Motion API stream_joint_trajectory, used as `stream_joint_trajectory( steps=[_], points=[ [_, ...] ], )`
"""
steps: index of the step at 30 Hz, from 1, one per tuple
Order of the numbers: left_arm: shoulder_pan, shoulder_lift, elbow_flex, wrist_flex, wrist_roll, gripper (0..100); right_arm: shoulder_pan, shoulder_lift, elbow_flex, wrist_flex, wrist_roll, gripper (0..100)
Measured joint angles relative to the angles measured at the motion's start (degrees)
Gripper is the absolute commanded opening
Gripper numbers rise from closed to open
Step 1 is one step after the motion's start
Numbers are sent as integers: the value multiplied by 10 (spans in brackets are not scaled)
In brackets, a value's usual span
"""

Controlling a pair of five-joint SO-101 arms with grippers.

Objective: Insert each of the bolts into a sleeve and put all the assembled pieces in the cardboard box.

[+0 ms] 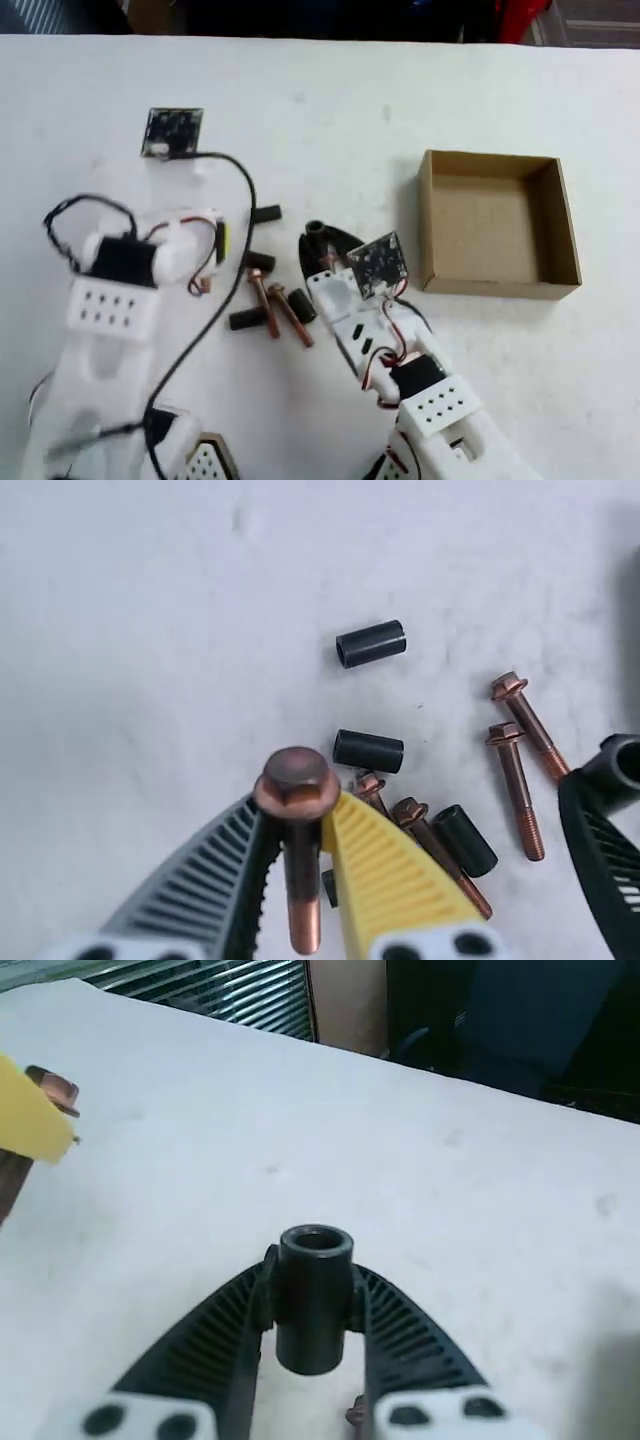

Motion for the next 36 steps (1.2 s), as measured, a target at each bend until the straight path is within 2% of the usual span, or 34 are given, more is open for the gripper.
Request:
stream_joint_trajectory(
  steps=[9, 13, 16, 21, 26, 31, 36],
  points=[
    [0, -143, 90, -70, 0, 20, -13, -6, 12, -15, -3, 16],
    [8, -206, 136, -105, 0, 20, -13, -68, 40, -17, -3, 16],
    [33, -236, 156, -111, 0, 20, -13, -139, 48, 25, -3, 16],
    [65, -263, 156, -124, 0, 20, -12, -273, 58, 136, -3, 16],
    [82, -265, 150, -131, 0, 20, -14, -386, 76, 193, -3, 16],
    [88, -265, 102, -131, 0, 20, -16, -393, 79, 207, -3, 17],
    [150, -265, 51, -131, 0, 20, -35, -393, 79, 212, -3, 17]
  ],
)
